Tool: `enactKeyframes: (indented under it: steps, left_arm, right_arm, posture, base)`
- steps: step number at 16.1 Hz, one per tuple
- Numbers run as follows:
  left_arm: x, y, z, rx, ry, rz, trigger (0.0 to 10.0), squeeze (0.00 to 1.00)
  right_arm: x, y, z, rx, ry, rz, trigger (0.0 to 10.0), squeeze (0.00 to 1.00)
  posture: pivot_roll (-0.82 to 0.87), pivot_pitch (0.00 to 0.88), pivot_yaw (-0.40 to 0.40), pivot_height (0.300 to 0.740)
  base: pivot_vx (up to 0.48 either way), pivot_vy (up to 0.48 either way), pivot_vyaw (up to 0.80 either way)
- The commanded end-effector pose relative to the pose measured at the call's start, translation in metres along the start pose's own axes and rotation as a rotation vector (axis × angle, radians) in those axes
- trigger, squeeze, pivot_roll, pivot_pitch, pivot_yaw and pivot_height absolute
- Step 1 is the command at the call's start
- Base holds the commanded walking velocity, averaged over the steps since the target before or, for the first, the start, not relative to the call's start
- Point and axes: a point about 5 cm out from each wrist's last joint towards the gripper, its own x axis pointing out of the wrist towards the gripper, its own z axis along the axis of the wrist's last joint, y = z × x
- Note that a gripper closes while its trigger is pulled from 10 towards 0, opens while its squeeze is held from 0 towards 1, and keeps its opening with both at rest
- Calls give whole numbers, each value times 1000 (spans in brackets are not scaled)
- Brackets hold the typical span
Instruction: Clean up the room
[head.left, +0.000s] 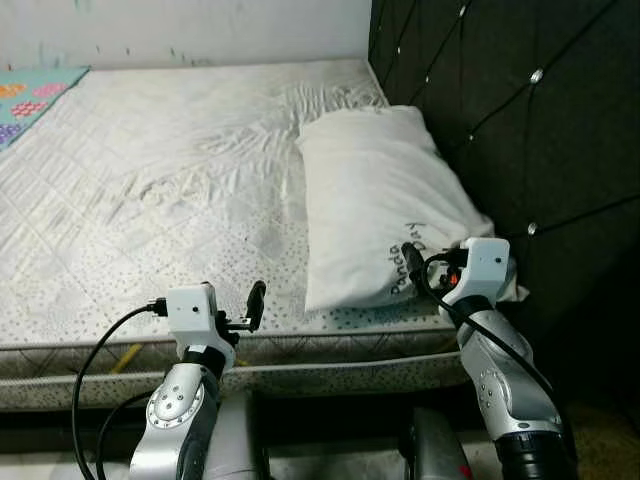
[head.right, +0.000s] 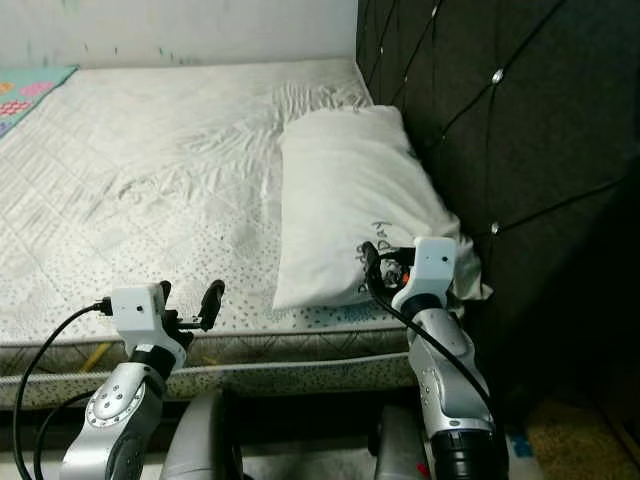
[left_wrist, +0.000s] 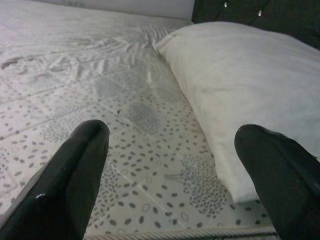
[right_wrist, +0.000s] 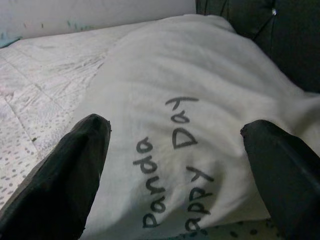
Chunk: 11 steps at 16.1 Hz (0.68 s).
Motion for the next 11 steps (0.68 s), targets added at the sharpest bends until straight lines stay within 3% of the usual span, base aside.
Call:
enactKeyframes:
  steps: [1, 11]
  left_arm:
    - [2, 2, 3, 12, -13, 5, 10000, 0]
    - [4, 1, 2, 16, -15, 2, 10000, 0]
  right_arm:
    - [3, 0, 6, -2, -22, -1, 10000, 0]
    - [4, 0, 4, -2, -18, 1, 10000, 0]
  posture:
    - [-32, 0, 35, 627]
    - [-35, 0, 36, 740]
  base:
    - [0, 0, 0]
    - [0, 0, 0]
